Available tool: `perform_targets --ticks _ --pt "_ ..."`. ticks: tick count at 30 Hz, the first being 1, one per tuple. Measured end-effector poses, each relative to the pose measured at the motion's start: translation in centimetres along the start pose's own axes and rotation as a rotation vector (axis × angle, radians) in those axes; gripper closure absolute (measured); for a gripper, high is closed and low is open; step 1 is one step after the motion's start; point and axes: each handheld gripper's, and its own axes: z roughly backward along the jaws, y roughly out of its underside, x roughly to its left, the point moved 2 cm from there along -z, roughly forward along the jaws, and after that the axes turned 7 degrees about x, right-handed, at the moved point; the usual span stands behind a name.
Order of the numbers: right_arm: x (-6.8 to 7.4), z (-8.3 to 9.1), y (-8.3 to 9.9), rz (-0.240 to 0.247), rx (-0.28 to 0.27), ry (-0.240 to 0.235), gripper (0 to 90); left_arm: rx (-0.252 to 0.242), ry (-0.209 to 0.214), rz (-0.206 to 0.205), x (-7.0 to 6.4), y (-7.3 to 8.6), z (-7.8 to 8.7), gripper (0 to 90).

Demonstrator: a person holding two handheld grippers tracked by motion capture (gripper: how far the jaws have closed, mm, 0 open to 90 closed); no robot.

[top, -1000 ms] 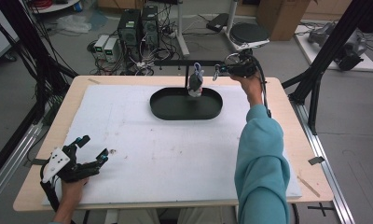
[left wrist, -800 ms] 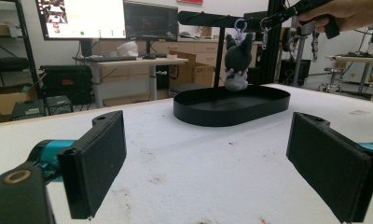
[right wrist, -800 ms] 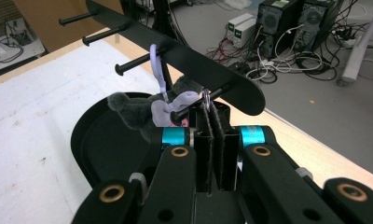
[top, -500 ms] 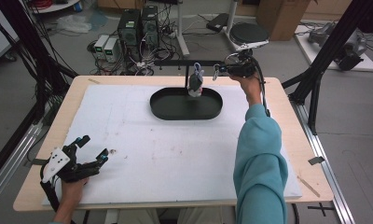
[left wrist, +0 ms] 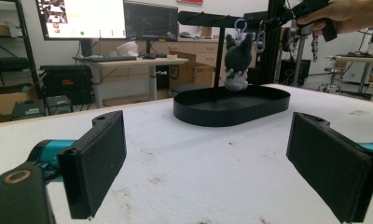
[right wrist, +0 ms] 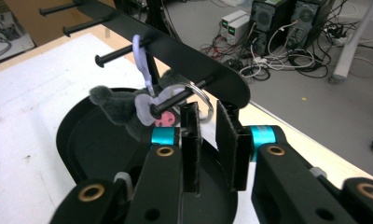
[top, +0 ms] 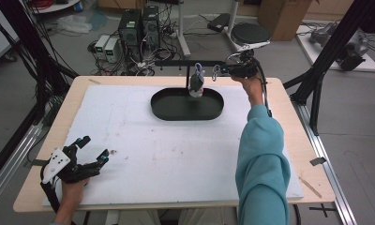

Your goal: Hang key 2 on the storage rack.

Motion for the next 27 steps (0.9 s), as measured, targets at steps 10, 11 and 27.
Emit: perform_targets --ticks 10,11,27 --pt "0.2 0.4 0.5 -0.017 0.029 0.019 56.5 -0.001 -0.001 0.0 0.0 0.0 0.0 12.4" --pt "0.2 0.5 0.7 -0.032 0.037 0.014 48.8 0.0 -0.001 -0.002 0.0 0.0 0.0 12.4" --pt "4.8 5.5 1.4 0.001 -0.066 -0.062 0.7 0.0 -0.002 -0.002 0.0 0.0 0.0 12.4"
